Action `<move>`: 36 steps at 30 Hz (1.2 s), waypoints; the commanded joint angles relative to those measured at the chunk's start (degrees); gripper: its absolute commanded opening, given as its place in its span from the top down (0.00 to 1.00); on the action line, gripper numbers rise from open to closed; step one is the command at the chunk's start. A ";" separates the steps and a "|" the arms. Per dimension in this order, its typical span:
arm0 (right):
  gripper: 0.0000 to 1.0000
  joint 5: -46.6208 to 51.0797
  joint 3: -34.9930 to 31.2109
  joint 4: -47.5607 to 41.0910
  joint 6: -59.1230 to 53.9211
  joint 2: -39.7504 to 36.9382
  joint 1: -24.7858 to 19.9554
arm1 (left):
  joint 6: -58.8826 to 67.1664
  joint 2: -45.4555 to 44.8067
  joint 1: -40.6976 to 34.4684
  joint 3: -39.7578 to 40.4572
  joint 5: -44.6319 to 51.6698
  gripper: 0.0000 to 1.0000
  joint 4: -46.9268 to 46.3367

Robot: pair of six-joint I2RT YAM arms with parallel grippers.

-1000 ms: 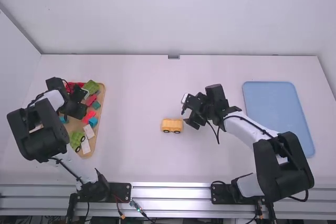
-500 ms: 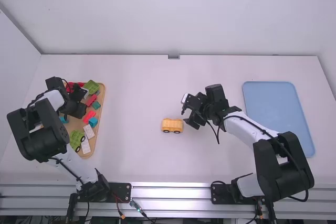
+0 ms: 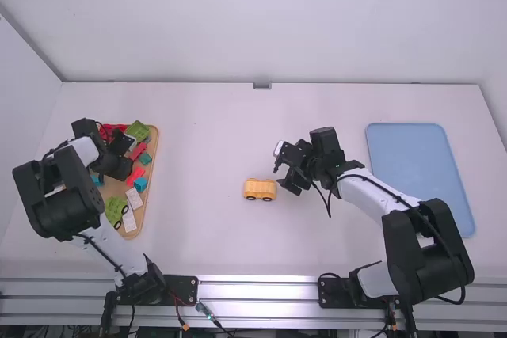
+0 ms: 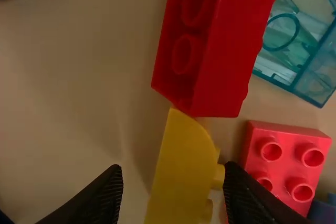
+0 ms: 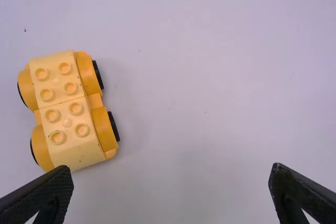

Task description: Assemble lego blocks to make yellow taxi

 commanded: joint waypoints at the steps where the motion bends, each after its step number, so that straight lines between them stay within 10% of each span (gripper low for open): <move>1: 0.01 -0.31 1.62 -0.09 0.33 -1.29 0.15 | 0.37 1.01 0.22 -0.63 1.09 0.50 -0.28; 36: 0.01 0.11 1.62 -0.04 1.81 -1.29 0.15 | -0.98 1.03 0.22 -0.83 0.85 0.76 -0.33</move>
